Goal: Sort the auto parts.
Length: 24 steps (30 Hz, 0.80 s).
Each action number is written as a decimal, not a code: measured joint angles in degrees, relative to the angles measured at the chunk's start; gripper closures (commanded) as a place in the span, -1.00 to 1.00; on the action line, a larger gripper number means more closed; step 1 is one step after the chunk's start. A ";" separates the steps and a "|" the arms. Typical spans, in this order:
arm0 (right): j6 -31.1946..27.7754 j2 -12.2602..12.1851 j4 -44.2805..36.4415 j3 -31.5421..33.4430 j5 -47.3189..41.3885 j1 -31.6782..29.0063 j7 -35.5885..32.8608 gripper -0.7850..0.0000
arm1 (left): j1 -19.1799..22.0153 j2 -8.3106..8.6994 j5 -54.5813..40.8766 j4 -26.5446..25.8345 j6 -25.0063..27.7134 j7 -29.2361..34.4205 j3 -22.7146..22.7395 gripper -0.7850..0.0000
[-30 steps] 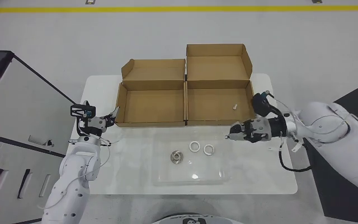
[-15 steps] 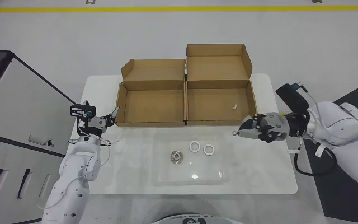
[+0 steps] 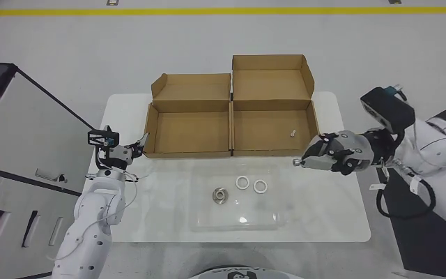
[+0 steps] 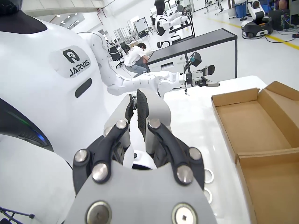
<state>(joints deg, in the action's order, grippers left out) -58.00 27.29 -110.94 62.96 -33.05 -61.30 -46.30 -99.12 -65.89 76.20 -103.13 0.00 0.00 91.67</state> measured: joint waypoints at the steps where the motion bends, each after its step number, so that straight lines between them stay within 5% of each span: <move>1: 0.00 0.28 -0.10 -0.53 -0.36 0.71 0.00 1.00 | 0.00 0.00 0.00 0.00 0.00 0.00 0.00 -1.00; 24: 0.00 11.77 0.73 -15.92 -11.18 21.09 -0.01 1.00 | 0.00 0.00 0.00 0.00 0.00 0.00 0.00 -1.00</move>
<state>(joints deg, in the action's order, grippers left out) -58.00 39.06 -110.21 47.04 -44.23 -40.21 -46.30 -99.12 -65.89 76.20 -103.13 0.00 0.00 91.67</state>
